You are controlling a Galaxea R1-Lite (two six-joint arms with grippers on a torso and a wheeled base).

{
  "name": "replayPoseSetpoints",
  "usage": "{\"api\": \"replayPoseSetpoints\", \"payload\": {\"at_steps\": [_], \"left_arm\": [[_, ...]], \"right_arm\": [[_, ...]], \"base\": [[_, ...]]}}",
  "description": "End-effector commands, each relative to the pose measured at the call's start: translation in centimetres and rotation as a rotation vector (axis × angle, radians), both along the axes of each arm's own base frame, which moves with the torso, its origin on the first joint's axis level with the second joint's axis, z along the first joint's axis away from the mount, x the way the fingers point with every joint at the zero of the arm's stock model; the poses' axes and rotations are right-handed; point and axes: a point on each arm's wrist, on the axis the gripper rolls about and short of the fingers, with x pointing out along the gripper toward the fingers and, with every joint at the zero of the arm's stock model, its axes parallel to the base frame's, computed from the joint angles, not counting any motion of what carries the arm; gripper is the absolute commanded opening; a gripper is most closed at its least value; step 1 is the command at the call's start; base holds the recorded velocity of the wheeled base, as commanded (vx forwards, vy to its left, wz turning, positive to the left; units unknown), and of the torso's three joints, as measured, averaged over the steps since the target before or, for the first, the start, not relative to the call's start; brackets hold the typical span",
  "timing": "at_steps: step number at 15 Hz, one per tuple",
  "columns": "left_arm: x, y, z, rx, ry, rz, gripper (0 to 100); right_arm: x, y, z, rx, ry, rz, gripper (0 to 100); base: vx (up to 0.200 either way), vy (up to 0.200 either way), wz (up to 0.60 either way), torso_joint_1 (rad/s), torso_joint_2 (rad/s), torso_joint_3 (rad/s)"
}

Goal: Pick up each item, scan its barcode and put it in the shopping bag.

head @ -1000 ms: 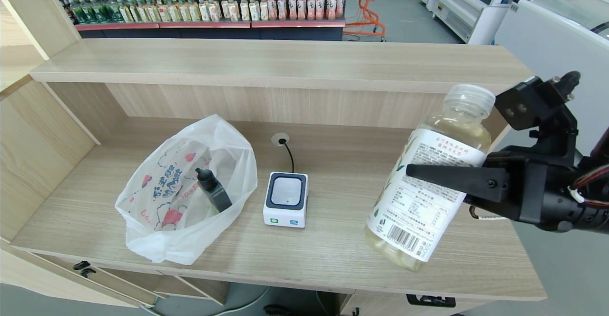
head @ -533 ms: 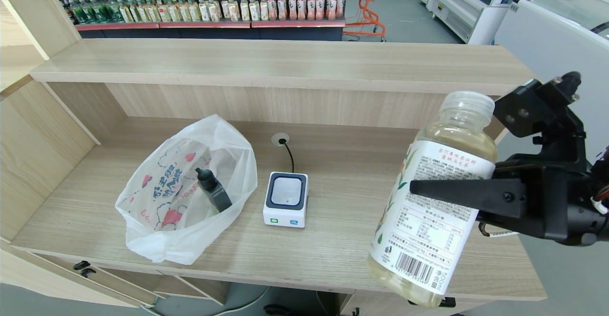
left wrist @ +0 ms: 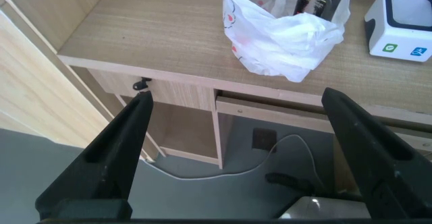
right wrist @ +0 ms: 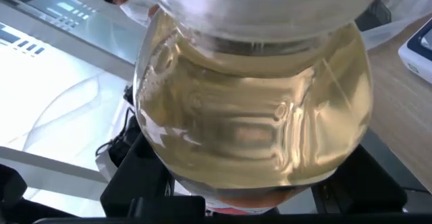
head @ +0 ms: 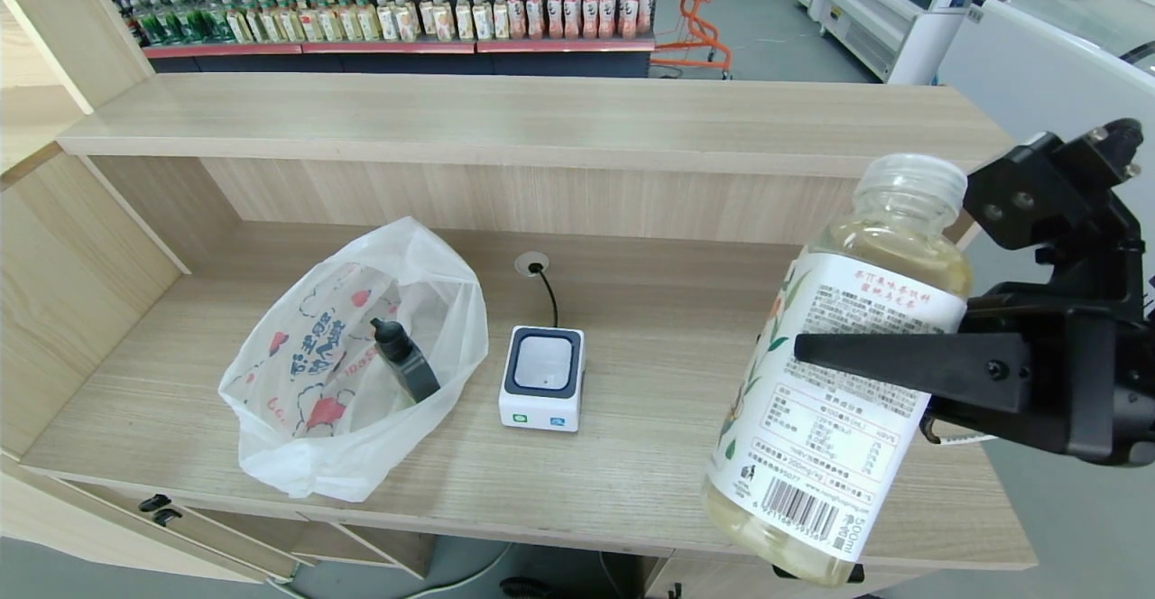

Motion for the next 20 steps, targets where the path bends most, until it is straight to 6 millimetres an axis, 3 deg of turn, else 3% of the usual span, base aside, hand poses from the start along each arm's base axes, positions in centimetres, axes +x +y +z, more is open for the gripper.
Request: {"api": "replayPoseSetpoints", "payload": {"at_steps": [1, 6, 9, 11, 13, 16, 20], "left_arm": [[0.0, 0.0, 0.0, 0.000, 0.001, 0.000, 100], [0.0, 0.0, 0.0, 0.000, 0.001, 0.000, 100], [0.0, 0.0, 0.0, 0.000, 0.001, 0.000, 100], [0.0, 0.0, 0.0, 0.000, 0.001, 0.002, 100], [0.0, 0.0, 0.0, 0.000, 0.001, 0.000, 100], [0.0, 0.0, 0.0, 0.000, 0.001, 0.002, 100], [0.0, 0.0, 0.0, 0.000, 0.001, 0.002, 100]], "right_arm": [[-0.2, -0.1, 0.1, 0.002, -0.012, 0.001, 0], [-0.1, -0.3, -0.2, -0.020, -0.083, -0.013, 0], [0.4, -1.5, -1.9, -0.154, -0.455, -0.095, 0], [2.2, -4.2, -3.1, -0.364, -0.894, -0.224, 0], [3.4, -6.7, -3.3, -0.546, -1.149, -0.325, 0], [3.8, -9.3, -3.3, -0.737, -1.383, -0.397, 0], [3.7, -10.2, -3.2, -0.823, -1.496, -0.410, 0]], "base": [[0.000, 0.000, 0.00, 0.000, 0.00, 0.000], [0.000, 0.000, 0.00, 0.000, 0.00, 0.000], [0.000, 0.000, 0.00, 0.000, 0.00, 0.000], [0.000, 0.000, 0.00, 0.000, 0.00, 0.000], [0.000, 0.000, 0.00, 0.000, 0.00, 0.000], [0.000, 0.000, 0.00, 0.000, 0.00, 0.000], [0.000, 0.000, 0.00, 0.000, 0.00, 0.000]]}}
